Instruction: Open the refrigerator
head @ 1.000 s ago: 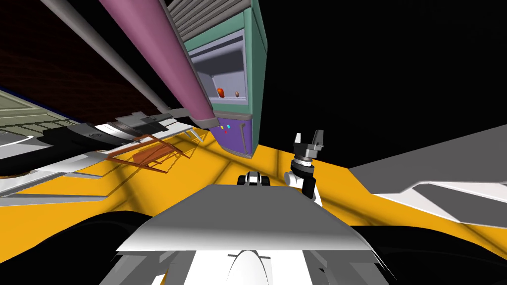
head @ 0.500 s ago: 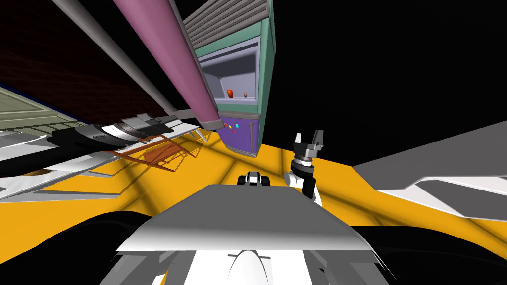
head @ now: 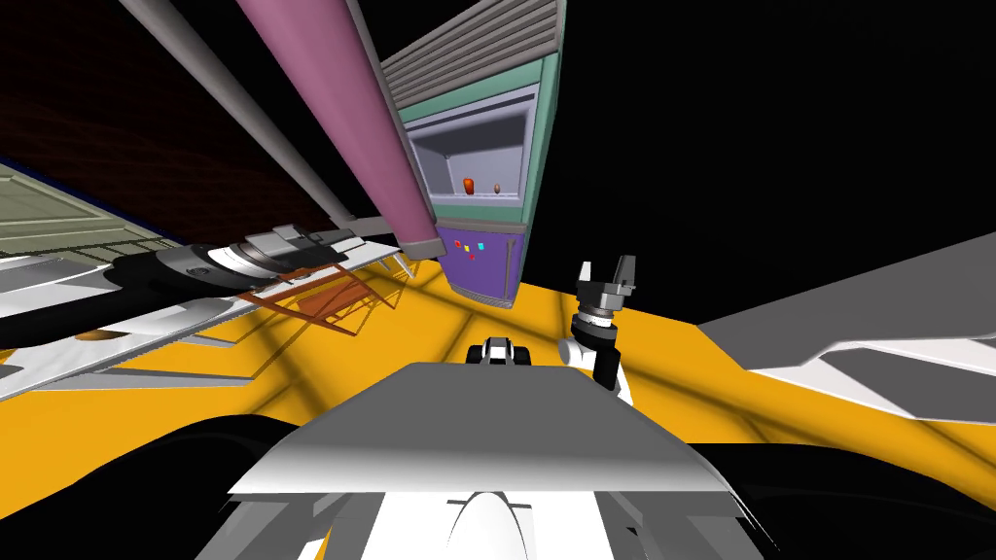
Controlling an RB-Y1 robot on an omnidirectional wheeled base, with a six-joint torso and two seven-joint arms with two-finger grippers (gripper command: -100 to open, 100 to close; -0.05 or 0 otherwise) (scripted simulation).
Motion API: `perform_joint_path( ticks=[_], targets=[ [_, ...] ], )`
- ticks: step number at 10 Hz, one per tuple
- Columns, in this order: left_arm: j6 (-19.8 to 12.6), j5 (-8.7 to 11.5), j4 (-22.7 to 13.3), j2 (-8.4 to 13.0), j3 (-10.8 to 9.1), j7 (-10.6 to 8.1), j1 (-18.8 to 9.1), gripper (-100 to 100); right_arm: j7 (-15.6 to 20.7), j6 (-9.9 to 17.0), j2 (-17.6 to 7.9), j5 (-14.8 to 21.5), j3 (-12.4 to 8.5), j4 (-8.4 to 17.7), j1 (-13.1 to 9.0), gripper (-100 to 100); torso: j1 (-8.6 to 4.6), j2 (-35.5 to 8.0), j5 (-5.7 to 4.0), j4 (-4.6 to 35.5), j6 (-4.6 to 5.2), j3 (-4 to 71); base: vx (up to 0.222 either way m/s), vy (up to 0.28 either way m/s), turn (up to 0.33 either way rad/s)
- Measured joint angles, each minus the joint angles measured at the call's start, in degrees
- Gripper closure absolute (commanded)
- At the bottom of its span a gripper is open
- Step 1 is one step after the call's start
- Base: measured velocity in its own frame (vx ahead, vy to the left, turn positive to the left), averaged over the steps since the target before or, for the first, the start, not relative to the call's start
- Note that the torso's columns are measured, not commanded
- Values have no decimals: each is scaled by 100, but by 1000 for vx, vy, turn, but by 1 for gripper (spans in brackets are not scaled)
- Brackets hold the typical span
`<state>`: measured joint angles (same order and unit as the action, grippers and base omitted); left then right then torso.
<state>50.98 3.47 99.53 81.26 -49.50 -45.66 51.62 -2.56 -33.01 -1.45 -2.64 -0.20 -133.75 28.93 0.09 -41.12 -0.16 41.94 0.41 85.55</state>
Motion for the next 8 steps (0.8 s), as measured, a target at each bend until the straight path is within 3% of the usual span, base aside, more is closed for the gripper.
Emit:
perform_joint_path(
  ticks=[8],
  targets=[
    [438, 140, 346, 58, -58, 33, 121, 100, 0, 0, -1, 0, -1, 0, 0, 0, 15, -24, 11, 4, -14, -24, -63, 253, -16]
  ],
)
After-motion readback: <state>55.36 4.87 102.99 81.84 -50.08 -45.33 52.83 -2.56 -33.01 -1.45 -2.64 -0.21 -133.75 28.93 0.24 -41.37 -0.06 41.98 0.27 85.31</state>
